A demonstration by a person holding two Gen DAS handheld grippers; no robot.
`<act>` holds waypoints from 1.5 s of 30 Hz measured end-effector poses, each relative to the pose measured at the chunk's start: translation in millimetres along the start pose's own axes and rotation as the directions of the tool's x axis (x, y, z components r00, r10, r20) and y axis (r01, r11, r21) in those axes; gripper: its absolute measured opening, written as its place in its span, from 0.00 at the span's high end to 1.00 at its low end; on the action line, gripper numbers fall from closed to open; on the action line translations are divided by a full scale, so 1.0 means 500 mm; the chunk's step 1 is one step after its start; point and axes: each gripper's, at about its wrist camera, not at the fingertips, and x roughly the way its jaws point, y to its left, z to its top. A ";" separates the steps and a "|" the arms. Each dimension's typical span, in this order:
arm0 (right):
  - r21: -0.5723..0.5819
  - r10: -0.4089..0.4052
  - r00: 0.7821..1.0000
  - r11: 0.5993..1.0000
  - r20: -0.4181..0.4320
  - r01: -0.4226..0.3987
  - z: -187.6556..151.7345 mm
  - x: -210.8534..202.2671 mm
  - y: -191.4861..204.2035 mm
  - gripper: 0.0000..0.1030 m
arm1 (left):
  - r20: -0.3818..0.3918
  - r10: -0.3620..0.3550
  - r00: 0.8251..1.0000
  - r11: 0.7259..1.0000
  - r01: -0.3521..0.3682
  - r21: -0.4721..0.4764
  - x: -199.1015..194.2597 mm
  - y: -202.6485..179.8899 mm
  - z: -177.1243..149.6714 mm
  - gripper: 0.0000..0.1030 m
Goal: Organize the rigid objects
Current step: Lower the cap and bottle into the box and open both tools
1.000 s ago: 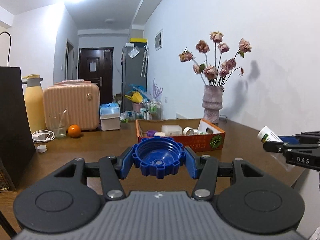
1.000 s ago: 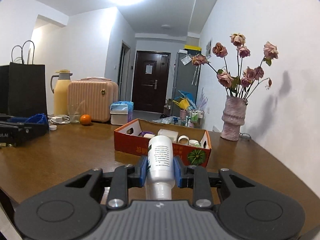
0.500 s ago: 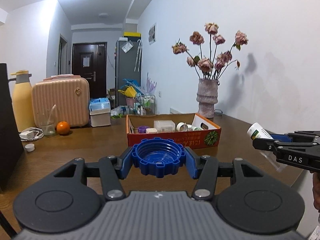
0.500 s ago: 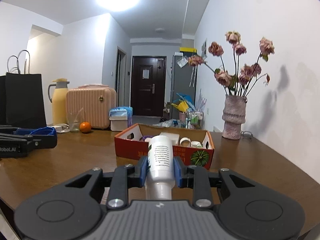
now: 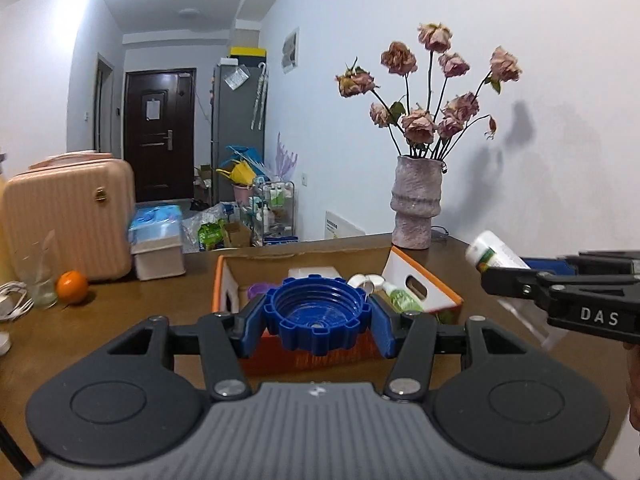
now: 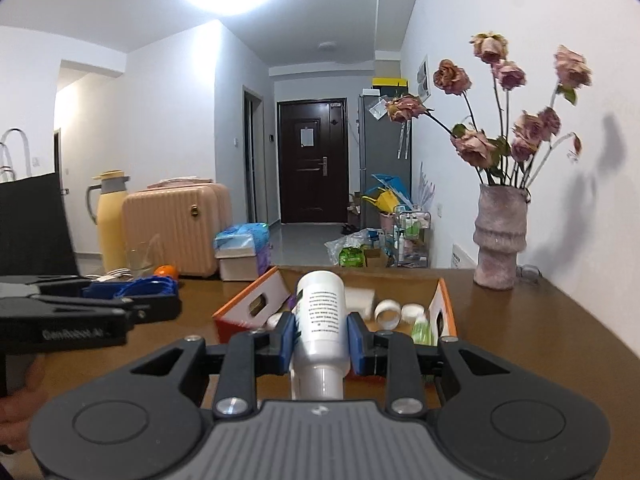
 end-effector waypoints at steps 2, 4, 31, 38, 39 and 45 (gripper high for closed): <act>-0.008 -0.002 1.000 1.000 -0.022 0.002 0.048 0.073 -0.019 0.74 | -0.031 -0.027 0.999 1.000 0.026 -0.014 0.052 0.008 0.028 0.47; -0.008 0.006 0.999 1.000 -0.035 -0.006 0.063 0.097 -0.026 0.74 | -0.059 -0.033 0.998 0.999 0.031 -0.029 0.104 0.016 0.056 0.47; -0.020 -0.064 0.804 0.998 -0.591 0.064 0.006 0.657 -0.176 0.73 | -0.442 -0.119 0.889 0.992 0.084 -0.097 0.610 0.057 0.018 0.47; -0.017 -0.045 0.793 0.999 -0.608 0.044 0.005 0.658 -0.179 0.73 | -0.448 -0.130 0.884 0.991 0.099 -0.093 0.593 0.064 0.025 0.39; -0.009 -0.041 0.794 0.999 -0.606 0.045 0.011 0.653 -0.180 0.73 | -0.448 -0.130 0.885 0.991 0.097 -0.097 0.586 0.067 0.030 0.39; -0.011 -0.055 0.822 0.998 -0.567 0.059 0.067 0.591 -0.178 0.70 | -0.404 -0.096 0.910 0.995 0.078 -0.059 0.509 0.069 0.080 0.34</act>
